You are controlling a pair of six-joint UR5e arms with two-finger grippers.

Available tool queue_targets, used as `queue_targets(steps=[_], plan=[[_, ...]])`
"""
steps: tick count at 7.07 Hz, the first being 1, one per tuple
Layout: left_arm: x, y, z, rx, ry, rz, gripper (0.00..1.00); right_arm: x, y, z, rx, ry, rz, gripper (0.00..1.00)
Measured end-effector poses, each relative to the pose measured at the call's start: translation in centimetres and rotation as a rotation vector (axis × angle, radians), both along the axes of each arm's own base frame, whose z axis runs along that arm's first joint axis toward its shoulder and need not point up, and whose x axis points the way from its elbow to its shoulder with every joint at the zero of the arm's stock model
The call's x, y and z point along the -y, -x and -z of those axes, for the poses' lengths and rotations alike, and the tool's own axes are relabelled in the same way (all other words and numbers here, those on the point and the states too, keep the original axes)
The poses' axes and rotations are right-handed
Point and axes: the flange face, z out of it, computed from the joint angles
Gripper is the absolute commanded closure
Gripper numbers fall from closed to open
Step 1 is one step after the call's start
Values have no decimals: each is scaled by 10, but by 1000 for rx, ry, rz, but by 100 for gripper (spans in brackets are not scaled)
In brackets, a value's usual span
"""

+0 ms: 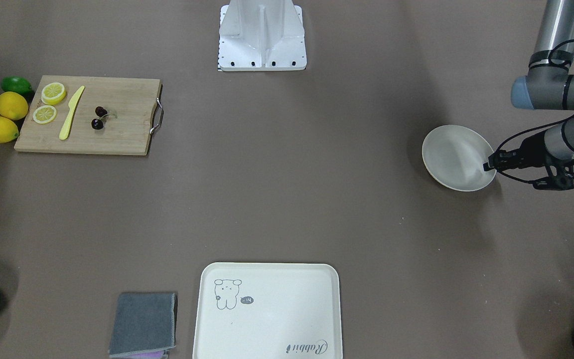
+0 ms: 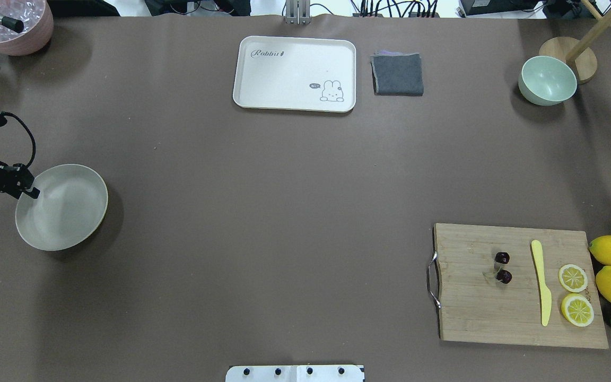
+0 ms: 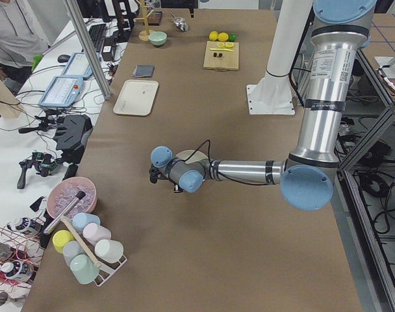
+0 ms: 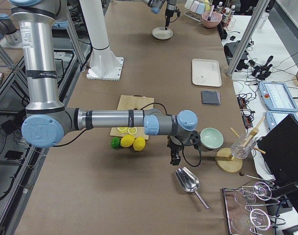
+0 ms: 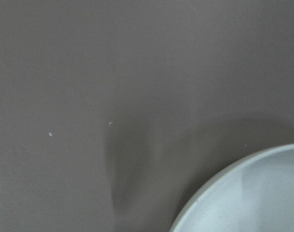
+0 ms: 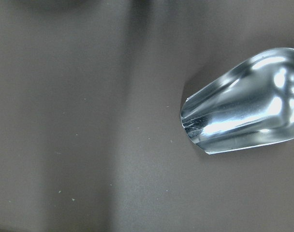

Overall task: Place red cherry on plate
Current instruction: 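Move the left gripper down to the rim of the white bowl, then push the white bowl with the left gripper toward the table center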

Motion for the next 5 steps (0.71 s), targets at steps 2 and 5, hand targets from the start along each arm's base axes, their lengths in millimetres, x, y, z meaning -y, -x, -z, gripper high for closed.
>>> queue_targets(steps=[2, 5], plan=[[0, 0, 3, -3, 9, 4, 100, 1, 0, 0, 0, -1, 0, 0], [10, -8, 31, -73, 90, 4, 100, 1, 0, 2, 1, -3, 0, 0]])
